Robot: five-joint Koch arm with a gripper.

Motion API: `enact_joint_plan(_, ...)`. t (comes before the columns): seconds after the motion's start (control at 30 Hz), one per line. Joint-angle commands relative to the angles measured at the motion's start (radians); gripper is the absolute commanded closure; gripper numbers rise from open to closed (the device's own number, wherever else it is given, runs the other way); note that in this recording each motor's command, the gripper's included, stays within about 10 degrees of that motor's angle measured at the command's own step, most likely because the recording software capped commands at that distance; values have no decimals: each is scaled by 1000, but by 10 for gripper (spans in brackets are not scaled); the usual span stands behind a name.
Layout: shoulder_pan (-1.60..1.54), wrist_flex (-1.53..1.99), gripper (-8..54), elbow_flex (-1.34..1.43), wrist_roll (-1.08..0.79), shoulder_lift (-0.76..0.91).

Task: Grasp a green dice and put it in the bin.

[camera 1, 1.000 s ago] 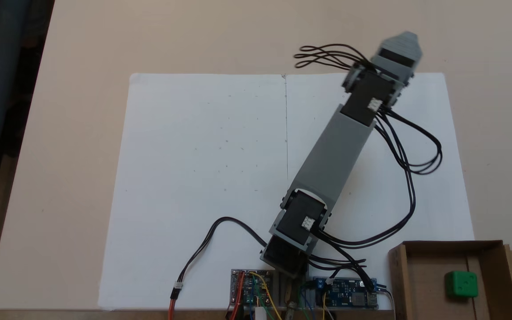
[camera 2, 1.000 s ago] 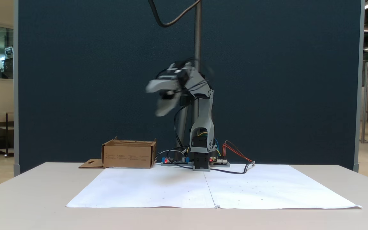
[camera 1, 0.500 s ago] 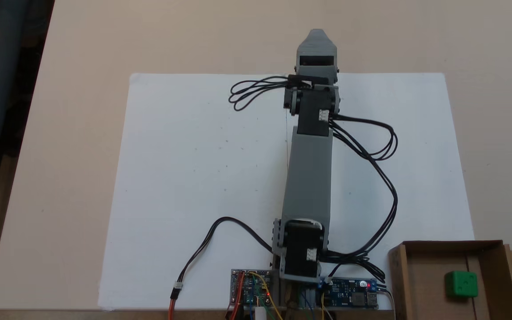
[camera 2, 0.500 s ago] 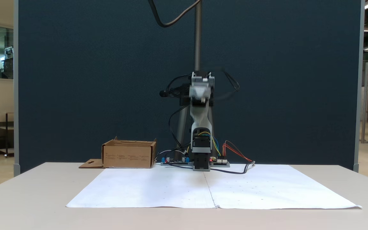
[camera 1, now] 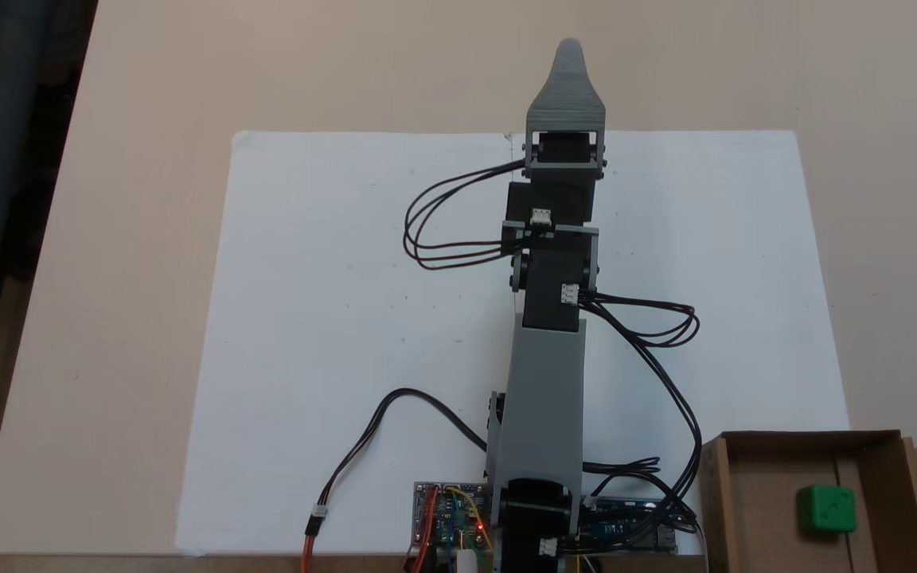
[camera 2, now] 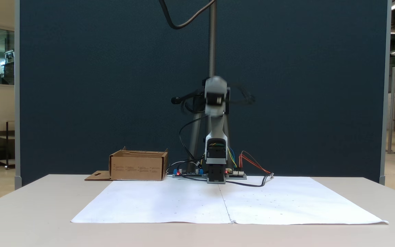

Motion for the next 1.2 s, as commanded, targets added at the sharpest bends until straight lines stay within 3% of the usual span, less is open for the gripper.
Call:
enact_joint_plan(0.0, 12, -168, -4, 31, 44, 98)
enact_joint_plan(0.3, 9, -435, 15, 407, 43, 114)
enact_joint_plan(1.17, -29, -1242, 16, 847, 40, 115)
